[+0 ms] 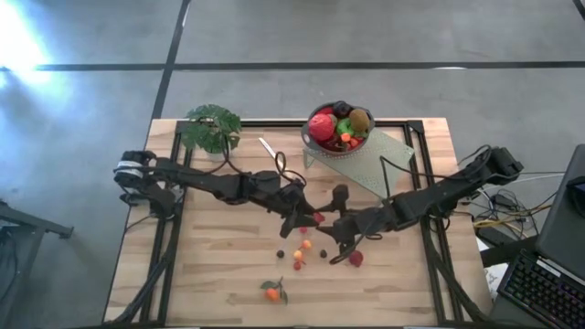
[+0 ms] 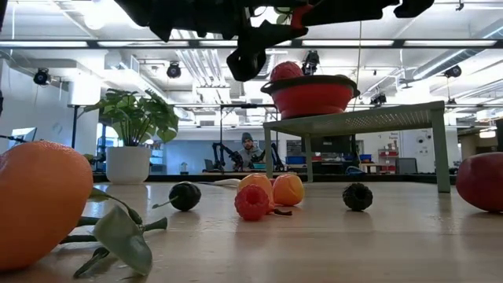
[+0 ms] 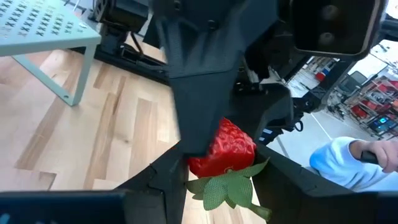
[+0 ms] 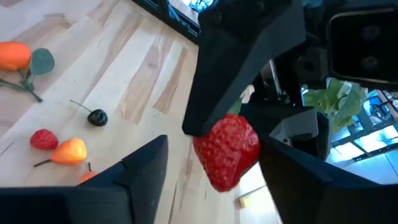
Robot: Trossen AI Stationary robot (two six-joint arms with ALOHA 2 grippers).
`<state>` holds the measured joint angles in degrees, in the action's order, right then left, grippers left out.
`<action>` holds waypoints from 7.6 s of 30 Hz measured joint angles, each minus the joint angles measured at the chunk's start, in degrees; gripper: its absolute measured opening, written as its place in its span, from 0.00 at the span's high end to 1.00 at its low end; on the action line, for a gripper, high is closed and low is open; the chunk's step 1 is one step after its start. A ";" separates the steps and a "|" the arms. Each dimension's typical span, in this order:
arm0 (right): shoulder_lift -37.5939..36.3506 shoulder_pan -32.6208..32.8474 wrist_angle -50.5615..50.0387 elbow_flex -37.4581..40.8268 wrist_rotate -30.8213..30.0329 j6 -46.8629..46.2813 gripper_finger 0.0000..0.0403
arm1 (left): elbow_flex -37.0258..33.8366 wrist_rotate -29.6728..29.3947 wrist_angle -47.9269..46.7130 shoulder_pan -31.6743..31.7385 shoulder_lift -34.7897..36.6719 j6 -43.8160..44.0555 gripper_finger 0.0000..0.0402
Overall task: Pick & Place Fruit
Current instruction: Put the strawberry into the red gray colander on the shelf, then put the red cherry into the red gray colander on the shelf
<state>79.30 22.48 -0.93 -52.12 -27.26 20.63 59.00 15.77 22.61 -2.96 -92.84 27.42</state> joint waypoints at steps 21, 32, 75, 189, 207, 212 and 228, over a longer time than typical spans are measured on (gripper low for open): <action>-0.17 0.02 -0.16 -0.02 -2.85 -0.32 0.64 | 0.02 -0.42 0.00 0.55 0.03 -0.57 0.55; -0.19 0.02 -0.68 0.00 -3.41 -0.71 0.69 | 0.02 -0.23 -0.43 0.54 0.13 -3.20 0.29; -8.25 -43.06 -30.70 -15.29 14.26 -7.73 0.66 | -0.20 0.04 -8.72 0.22 1.07 -4.68 0.13; -10.46 -27.12 -50.22 -2.09 12.26 -28.01 0.72 | -1.16 -15.37 -24.22 -3.77 -13.86 -27.40 0.38; -10.35 -27.08 -50.16 -2.30 12.34 -27.77 0.83 | -1.07 -15.89 -25.41 -3.61 -13.84 -24.24 0.95; -10.36 -27.08 -50.30 -2.23 12.36 -28.21 0.89 | 0.22 -16.94 -27.85 -3.48 -13.53 -24.48 0.98; -19.74 -27.12 -54.66 -2.08 10.83 -32.67 0.97 | 14.07 -24.94 -45.25 -1.26 -3.64 -35.93 0.99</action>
<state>59.56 -4.64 -55.59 -54.19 -16.43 -12.04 73.08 -9.17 -22.65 -4.22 -96.48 -8.51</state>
